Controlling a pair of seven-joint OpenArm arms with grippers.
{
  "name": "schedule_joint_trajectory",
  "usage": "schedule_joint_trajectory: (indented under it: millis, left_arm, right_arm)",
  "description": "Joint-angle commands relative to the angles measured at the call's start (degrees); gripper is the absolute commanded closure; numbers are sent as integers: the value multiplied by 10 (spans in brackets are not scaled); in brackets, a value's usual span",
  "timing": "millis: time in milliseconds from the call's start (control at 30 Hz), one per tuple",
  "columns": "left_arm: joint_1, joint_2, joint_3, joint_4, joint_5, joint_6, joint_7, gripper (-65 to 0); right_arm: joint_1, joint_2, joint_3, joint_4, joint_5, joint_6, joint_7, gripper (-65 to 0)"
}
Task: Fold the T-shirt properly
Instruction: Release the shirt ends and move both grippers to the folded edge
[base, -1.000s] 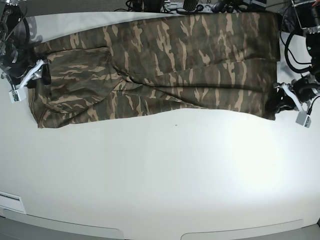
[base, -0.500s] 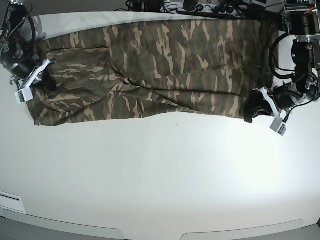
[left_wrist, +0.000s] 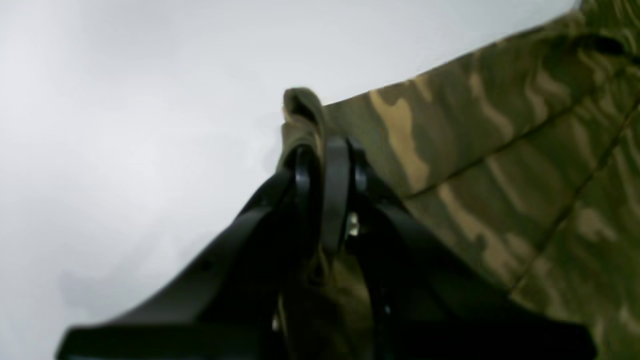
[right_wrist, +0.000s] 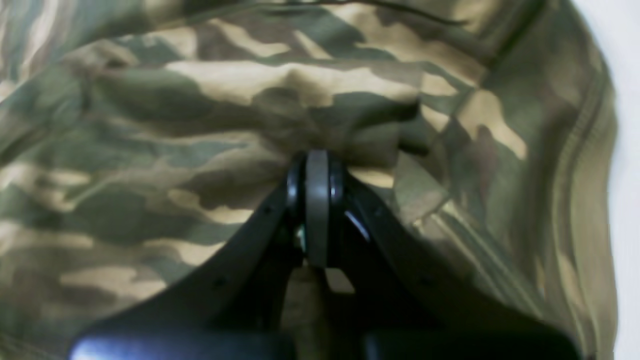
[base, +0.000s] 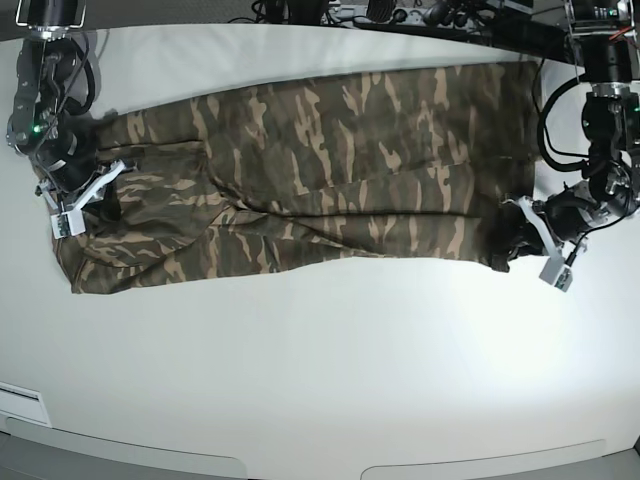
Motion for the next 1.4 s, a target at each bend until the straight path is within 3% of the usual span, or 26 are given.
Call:
schedule_joint_trajectory:
  millis: [0,133,267,400,600,767,900,1000,1067,1167,1267,1300,1367]
  left_arm:
    - [-10,-10,10,8,5,-1,-28,0]
    - [-28,-3,73,4,83,36,-70,0]
    - [-63,16,123,-11,115,39,-82,0]
    - [-92,28,158,-22,124,39,-81,0]
    - [-125,26,169,-21,123,27,-61,0]
    - [-136,6,168,-21,72,28,-27,0]
    - [-131,5,168,-21,31,28,24,0]
    - [-126,5,168,-21,7,27,46,-119]
    - [-125,5,168,-21,9,28,53,-208]
    - [-125,5,168,-21,23,28,53,-287]
    - [-125,5,168,-21,29,44,54,-297]
    - [-125,5,168,-21,29,56,53,-297]
    - [-125,5,168,-21,29,70,53,-297]
  right_arm:
    - [-6,8,1,-10,-57,-37,-58,0]
    - [-3,8,1,-10,-81,-124,-61,0]
    - [-3,8,1,-10,-85,-197,-73,0]
    - [-3,8,1,-10,-85,-220,-85,0]
    - [1,8,1,-10,-85,-217,-85,0]
    - [12,8,12,27,-84,-191,-89,0]
    - [15,8,28,87,-84,-148,-99,0]
    - [15,8,33,126,-62,-127,-99,0]
    - [15,8,33,147,-3,-89,-97,-2]
    - [17,7,33,164,118,-11,-92,-132]
    - [26,-12,32,165,212,104,-95,-294]
    - [31,-24,30,164,219,129,-95,-330]
    - [52,-47,10,159,209,138,-95,-347]
